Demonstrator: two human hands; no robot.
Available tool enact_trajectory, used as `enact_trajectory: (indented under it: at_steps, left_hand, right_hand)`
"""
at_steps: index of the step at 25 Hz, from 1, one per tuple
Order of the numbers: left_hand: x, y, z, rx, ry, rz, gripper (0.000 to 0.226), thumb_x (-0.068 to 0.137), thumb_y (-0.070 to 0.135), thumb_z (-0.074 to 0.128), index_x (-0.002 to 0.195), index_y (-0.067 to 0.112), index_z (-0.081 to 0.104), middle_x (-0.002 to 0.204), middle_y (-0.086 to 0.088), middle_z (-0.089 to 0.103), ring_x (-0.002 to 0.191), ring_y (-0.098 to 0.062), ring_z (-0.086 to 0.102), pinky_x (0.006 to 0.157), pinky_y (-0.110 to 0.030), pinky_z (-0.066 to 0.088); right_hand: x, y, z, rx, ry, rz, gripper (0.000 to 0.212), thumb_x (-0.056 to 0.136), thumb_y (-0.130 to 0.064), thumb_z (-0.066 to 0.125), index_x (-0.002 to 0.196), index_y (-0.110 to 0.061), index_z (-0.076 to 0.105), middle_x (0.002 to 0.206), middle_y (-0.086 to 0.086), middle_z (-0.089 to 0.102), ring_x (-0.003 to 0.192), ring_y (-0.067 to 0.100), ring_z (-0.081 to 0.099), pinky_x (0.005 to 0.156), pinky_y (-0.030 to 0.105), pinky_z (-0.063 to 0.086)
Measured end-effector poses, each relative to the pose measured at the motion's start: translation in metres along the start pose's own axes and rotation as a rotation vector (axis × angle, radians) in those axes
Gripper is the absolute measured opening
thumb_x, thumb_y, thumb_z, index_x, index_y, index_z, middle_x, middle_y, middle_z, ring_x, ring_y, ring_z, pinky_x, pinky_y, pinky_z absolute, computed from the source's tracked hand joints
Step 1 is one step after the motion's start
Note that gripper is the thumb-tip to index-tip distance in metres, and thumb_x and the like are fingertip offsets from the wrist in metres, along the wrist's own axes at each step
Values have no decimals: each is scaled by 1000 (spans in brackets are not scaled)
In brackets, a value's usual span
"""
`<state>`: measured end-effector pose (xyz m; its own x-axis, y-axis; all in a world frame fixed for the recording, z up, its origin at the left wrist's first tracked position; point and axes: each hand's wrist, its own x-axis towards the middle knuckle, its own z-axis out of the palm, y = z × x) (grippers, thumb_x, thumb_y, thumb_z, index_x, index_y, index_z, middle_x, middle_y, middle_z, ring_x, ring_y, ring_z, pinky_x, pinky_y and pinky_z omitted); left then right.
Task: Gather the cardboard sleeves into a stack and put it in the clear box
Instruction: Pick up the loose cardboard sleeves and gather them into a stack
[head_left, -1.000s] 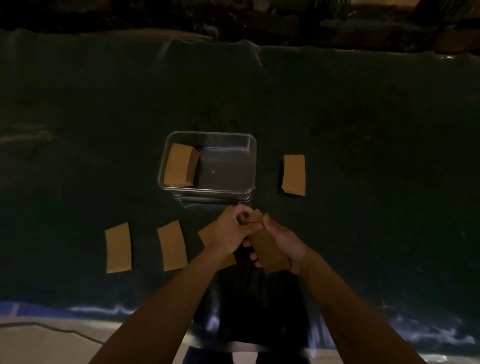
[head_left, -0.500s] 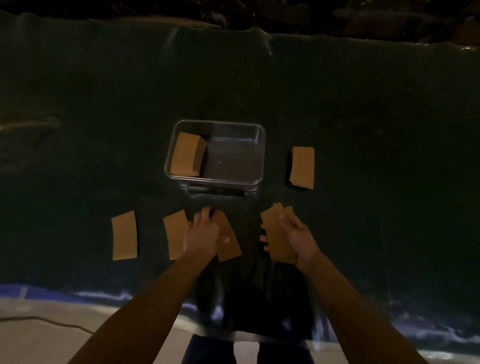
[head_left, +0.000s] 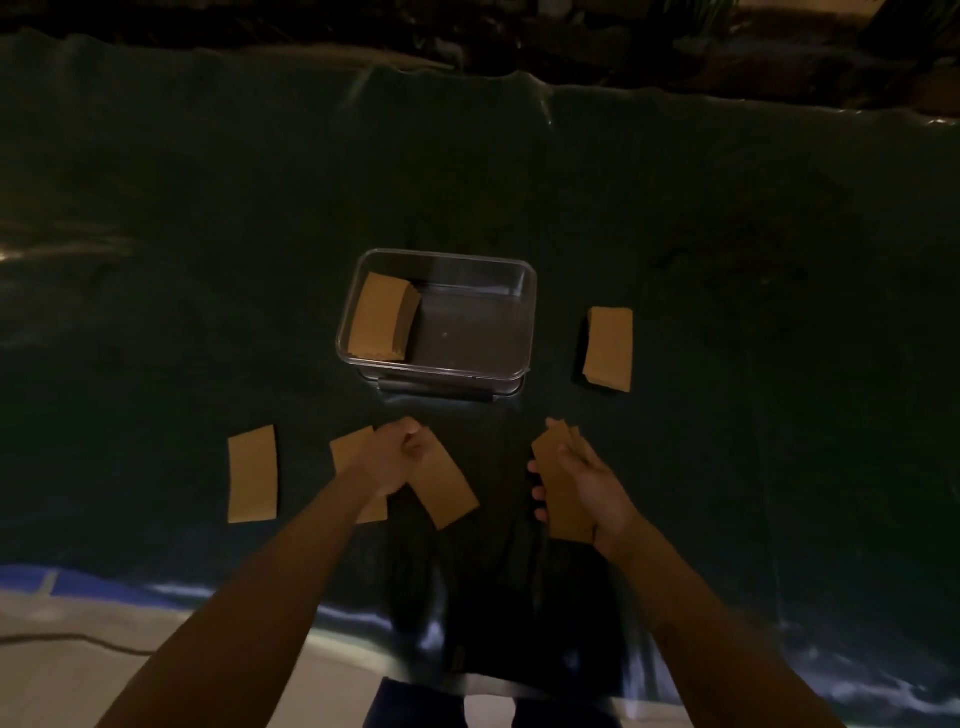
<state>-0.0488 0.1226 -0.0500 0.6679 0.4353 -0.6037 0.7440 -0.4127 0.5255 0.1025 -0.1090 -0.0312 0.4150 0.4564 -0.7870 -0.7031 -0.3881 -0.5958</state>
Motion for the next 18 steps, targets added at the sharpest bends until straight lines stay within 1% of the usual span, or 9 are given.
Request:
enact_trajectory:
  at_steps: [1, 3, 4, 6, 9, 11, 14, 16, 18]
  left_hand:
    - [-3, -8, -14, -61, -48, 8, 3, 95, 18, 60, 98, 19, 59, 100, -7, 64, 90, -25, 62, 74, -28, 42]
    - [-10, -24, -35, -24, -64, 13, 12, 92, 19, 65, 99, 29, 63, 101, -1, 67, 93, -21, 65, 74, -27, 45]
    - [-13, -31, -40, 46, -23, 17, 20, 91, 17, 65, 108, 28, 63, 106, -1, 68, 96, -20, 65, 75, -27, 46]
    - [-15, -38, -36, 151, 70, 23, 40, 91, 10, 62, 130, 13, 57, 115, -13, 67, 98, -27, 65, 77, -31, 49]
    - [-14, -36, -11, 365, 52, 17, 60, 89, 10, 62, 145, 7, 39, 135, -20, 57, 118, -33, 58, 95, -37, 46]
    - [-14, -36, 0, 426, 81, 9, 51, 91, 12, 62, 140, 11, 46, 137, -17, 54, 118, -31, 58, 96, -37, 47]
    - [-18, -41, 6, 379, 198, -41, 26, 88, 10, 62, 114, 12, 59, 130, -14, 43, 98, -25, 61, 88, -36, 52]
    - [-21, -45, 8, 322, 235, -72, 24, 87, 9, 64, 110, 11, 59, 134, -14, 38, 98, -25, 60, 89, -36, 53]
    - [-23, -47, 7, 265, 255, -97, 31, 86, 11, 67, 116, 10, 59, 138, -15, 35, 105, -29, 59, 90, -36, 51]
  right_hand:
    - [1, -1, 0, -10, -1, -3, 34, 103, -34, 47, 134, -47, 52, 111, 12, 69, 73, 21, 66, 59, 36, 60]
    - [3, -2, -1, -42, 0, 9, 36, 102, -35, 47, 136, -48, 51, 114, 12, 68, 76, 22, 66, 60, 36, 60]
    - [4, -3, 0, -51, 0, 15, 36, 102, -35, 47, 136, -48, 51, 113, 11, 68, 76, 21, 66, 60, 36, 60]
    - [6, -2, 5, -65, -9, 24, 36, 102, -36, 48, 136, -48, 51, 112, 9, 69, 75, 20, 67, 59, 36, 60]
    - [9, 3, 16, -88, -29, 27, 36, 101, -37, 48, 136, -46, 50, 110, 8, 69, 75, 19, 67, 60, 36, 59]
    - [9, 3, 21, -95, -28, 22, 35, 101, -37, 50, 134, -47, 52, 108, 7, 70, 72, 17, 67, 57, 34, 59]
    - [10, 3, 24, -92, -27, 21, 34, 100, -38, 53, 132, -49, 54, 110, 8, 69, 71, 17, 68, 56, 33, 59]
    - [10, 4, 25, -87, -25, 21, 34, 99, -38, 55, 131, -49, 55, 111, 9, 69, 71, 17, 68, 57, 33, 59]
    - [10, 5, 27, -91, -15, 19, 34, 96, -40, 58, 129, -50, 56, 113, 10, 69, 71, 18, 68, 57, 34, 58]
